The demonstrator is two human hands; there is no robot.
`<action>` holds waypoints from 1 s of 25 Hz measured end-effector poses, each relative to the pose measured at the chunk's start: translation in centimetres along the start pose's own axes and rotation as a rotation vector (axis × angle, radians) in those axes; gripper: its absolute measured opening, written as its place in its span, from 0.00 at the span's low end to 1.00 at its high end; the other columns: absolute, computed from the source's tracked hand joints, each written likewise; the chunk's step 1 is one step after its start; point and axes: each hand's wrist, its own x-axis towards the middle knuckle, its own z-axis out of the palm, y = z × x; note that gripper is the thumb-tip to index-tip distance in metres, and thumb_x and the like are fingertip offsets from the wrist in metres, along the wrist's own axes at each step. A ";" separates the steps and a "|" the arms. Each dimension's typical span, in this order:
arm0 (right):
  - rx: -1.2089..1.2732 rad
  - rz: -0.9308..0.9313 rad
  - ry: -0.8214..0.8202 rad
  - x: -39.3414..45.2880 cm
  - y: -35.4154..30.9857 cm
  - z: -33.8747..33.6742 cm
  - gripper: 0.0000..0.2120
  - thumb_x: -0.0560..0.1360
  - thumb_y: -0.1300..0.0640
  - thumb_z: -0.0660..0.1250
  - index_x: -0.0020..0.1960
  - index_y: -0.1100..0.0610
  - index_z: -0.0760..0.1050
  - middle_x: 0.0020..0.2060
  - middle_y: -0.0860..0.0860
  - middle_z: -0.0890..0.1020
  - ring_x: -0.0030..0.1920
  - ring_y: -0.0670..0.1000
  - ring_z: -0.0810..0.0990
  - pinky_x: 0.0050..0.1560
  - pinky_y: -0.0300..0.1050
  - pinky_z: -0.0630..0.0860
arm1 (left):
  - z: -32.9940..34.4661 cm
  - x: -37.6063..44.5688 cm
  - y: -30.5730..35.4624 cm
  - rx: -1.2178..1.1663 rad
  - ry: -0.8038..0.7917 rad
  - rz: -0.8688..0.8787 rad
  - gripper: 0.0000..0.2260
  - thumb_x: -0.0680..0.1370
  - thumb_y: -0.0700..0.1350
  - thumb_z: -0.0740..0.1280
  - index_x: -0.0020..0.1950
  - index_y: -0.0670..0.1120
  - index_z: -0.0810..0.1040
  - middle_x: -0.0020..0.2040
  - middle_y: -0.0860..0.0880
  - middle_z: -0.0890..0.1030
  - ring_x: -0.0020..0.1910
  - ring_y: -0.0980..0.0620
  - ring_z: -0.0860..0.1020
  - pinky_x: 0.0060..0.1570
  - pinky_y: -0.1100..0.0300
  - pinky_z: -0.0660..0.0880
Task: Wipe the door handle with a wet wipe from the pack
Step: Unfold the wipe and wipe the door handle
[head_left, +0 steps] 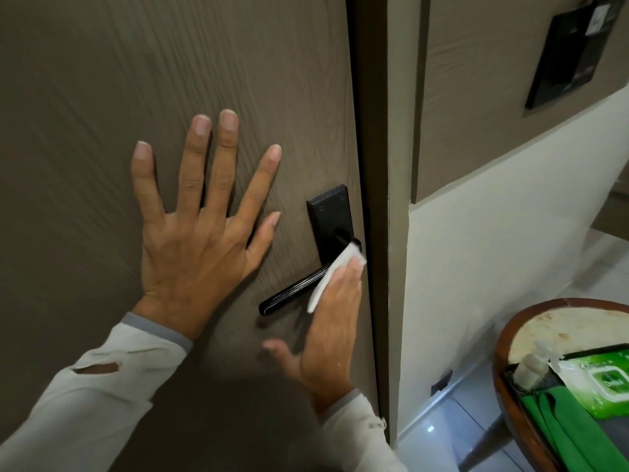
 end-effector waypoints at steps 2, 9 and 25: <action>-0.070 -0.088 -0.051 -1.0 -0.7 0.0 0.55 0.76 0.22 0.48 0.83 0.63 0.43 0.85 0.60 0.46 0.85 0.62 0.49 0.84 0.61 0.51 | 0.0 0.0 0.1 0.000 -0.006 0.008 0.31 0.88 0.63 0.53 0.88 0.51 0.52 0.84 0.36 0.55 0.81 0.37 0.50 0.72 0.27 0.50; -0.072 -0.102 -0.078 -0.5 -1.0 -0.3 0.55 0.75 0.21 0.47 0.83 0.63 0.41 0.85 0.59 0.44 0.85 0.62 0.48 0.84 0.59 0.51 | 0.1 -0.1 0.0 -0.026 0.001 -0.002 0.31 0.88 0.62 0.54 0.88 0.51 0.52 0.84 0.36 0.57 0.82 0.37 0.50 0.72 0.26 0.51; 0.030 -0.212 0.062 2.3 0.6 0.2 0.33 0.85 0.41 0.55 0.82 0.61 0.58 0.83 0.57 0.58 0.84 0.58 0.57 0.84 0.56 0.55 | 0.2 0.1 0.0 -0.010 0.010 0.001 0.31 0.88 0.63 0.54 0.88 0.52 0.52 0.83 0.36 0.58 0.81 0.38 0.50 0.73 0.28 0.49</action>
